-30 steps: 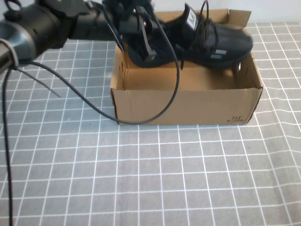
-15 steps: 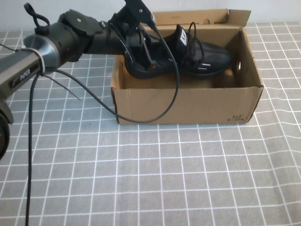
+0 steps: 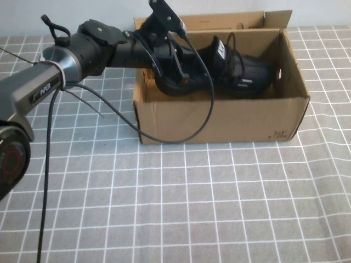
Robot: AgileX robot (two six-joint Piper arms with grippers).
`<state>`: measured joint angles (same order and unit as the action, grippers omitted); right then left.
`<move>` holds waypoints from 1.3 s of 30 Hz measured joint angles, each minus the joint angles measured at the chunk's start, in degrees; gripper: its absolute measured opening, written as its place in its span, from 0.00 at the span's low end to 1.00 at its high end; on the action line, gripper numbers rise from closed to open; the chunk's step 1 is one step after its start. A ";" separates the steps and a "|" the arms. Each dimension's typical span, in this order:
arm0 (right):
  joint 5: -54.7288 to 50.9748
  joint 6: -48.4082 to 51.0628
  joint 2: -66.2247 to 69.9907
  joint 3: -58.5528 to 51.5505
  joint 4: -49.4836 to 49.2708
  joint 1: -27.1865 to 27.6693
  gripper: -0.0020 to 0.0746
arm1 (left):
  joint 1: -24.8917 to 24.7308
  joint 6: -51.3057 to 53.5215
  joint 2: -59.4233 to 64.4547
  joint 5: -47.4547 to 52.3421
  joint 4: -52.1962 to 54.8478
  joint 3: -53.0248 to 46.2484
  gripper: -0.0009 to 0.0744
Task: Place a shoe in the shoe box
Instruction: Place the shoe in the shoe box
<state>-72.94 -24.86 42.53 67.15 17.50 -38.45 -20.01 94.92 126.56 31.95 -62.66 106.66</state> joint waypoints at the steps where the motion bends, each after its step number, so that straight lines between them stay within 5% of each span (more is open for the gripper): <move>1: 0.00 -0.02 0.00 0.00 -0.08 0.00 0.01 | 0.00 0.00 0.00 0.91 0.00 0.00 0.05; 39: 0.00 -0.11 0.00 0.00 -0.49 0.00 0.01 | 0.54 -8.98 1.61 0.20 -4.53 0.39 0.04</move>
<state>-72.94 -24.97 42.53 67.15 17.01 -38.45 -19.46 85.94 128.17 32.15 -67.19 107.05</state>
